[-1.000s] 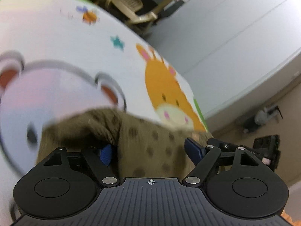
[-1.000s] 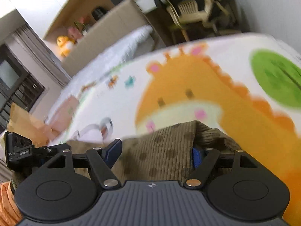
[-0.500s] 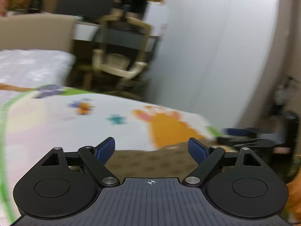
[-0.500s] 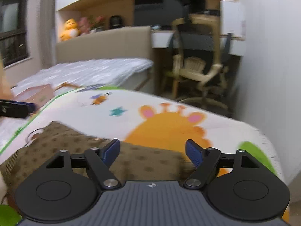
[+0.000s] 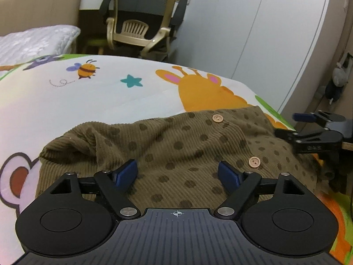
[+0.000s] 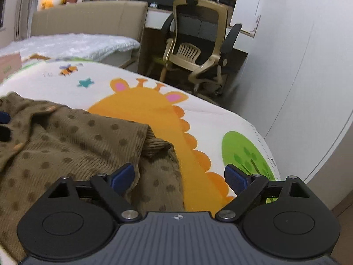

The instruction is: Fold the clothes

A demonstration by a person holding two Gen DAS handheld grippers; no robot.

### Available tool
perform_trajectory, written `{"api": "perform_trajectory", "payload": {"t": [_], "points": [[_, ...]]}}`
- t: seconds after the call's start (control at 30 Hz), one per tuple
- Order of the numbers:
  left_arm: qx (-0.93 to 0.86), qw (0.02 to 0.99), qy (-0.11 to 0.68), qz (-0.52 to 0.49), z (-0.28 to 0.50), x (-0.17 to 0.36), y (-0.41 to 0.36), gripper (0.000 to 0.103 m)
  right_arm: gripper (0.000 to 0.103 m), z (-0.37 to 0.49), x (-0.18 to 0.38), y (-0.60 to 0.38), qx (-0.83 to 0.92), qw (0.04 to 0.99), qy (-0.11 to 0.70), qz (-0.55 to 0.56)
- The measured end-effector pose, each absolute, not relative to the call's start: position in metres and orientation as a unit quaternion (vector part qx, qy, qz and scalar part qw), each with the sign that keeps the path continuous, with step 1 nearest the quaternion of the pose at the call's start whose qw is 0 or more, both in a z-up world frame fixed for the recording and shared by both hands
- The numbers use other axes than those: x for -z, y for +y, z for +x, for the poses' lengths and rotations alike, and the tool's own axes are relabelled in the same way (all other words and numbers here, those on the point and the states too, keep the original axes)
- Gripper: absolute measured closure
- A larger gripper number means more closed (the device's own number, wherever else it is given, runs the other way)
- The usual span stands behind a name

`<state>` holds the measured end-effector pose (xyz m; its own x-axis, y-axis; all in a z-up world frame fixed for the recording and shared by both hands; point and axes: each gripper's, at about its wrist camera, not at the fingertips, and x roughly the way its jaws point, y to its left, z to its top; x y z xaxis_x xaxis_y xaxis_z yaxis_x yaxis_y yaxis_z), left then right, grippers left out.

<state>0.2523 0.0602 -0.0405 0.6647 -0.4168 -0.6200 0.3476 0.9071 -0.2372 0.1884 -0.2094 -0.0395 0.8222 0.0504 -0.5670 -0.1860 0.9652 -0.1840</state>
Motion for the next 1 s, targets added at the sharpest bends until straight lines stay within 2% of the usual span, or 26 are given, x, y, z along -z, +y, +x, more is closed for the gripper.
{"api": "perform_trajectory", "payload": {"t": [0.23,0.5,0.67,1.0], "points": [[0.194,0.916,0.346,-0.053,0.241,0.029,0.055,0.013,0.012,0.158,0.035,-0.185,-0.133,0.943,0.287,-0.102],[0.278,0.899,0.281,-0.188,0.174,0.004,0.071,0.009,0.005,0.147,0.062,-0.187,-0.116,0.939,0.319,-0.059],[0.239,0.889,0.348,-0.175,0.18,0.037,0.064,0.009,0.0,0.14,0.065,-0.193,-0.095,0.939,0.321,-0.075],[0.217,0.906,0.319,-0.173,0.159,0.047,0.08,0.009,0.0,0.114,0.059,-0.22,-0.032,0.945,0.319,-0.068]]}}
